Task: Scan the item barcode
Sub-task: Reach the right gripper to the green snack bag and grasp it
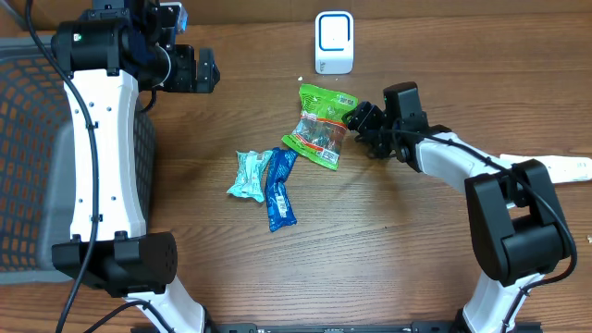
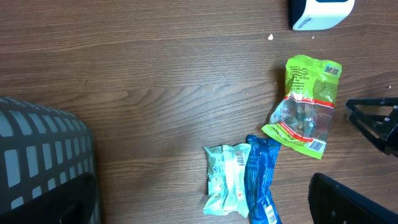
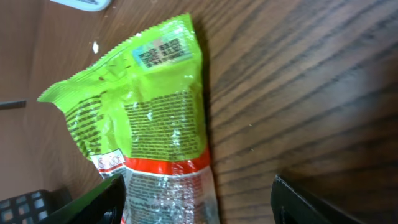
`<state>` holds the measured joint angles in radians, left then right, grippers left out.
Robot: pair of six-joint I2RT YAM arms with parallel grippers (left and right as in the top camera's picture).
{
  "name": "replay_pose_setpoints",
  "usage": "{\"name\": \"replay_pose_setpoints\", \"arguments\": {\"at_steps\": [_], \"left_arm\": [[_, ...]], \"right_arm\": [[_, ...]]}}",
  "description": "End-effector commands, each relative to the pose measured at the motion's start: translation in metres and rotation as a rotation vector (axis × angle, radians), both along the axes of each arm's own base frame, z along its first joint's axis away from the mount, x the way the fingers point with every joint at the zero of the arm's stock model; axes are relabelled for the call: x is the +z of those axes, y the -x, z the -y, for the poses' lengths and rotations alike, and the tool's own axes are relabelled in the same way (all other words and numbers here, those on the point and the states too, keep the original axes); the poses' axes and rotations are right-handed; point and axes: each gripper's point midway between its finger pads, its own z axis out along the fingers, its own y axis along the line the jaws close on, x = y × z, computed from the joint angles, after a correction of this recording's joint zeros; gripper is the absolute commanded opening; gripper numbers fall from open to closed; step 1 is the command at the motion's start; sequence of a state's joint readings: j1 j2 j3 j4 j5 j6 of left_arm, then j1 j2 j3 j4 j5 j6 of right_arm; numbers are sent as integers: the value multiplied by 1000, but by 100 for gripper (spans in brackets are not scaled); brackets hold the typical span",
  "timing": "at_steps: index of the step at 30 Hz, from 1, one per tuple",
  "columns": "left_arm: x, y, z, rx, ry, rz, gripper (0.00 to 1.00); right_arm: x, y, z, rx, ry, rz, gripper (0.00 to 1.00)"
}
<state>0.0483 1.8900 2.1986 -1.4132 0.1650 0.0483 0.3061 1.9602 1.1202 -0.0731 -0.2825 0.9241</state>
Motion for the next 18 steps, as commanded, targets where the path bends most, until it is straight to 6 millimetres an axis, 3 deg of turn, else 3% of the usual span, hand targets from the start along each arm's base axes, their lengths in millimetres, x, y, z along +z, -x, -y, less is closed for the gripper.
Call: {"name": "replay_pose_setpoints", "arguments": {"at_steps": [1,4,8,12,14,16,18], "left_arm": [[-2,-1,1,0,12,-5,100],[-2,-1,1,0,12,-5,99],[-2,-1,1,0,12,-5,99],[-2,-1,1,0,12,-5,100],[-2,-1,1,0,12,-5,100],[-2,-1,1,0,12,-5,99],[-2,-1,1,0,12,-5,100]], "right_arm": [[-2,-2,-17,15,1,23,74],[-17,2,-29,2,-11,-9,73],[-38,11,-39,-62,-22,-82,63],[-41,15,-43,-53,-23,-99,40],[-45,23,-43,-53,-36,-147,16],[-48,31,-42,-49,-50,-198,4],[-46,42,-42,-29,-72,-251,4]]}}
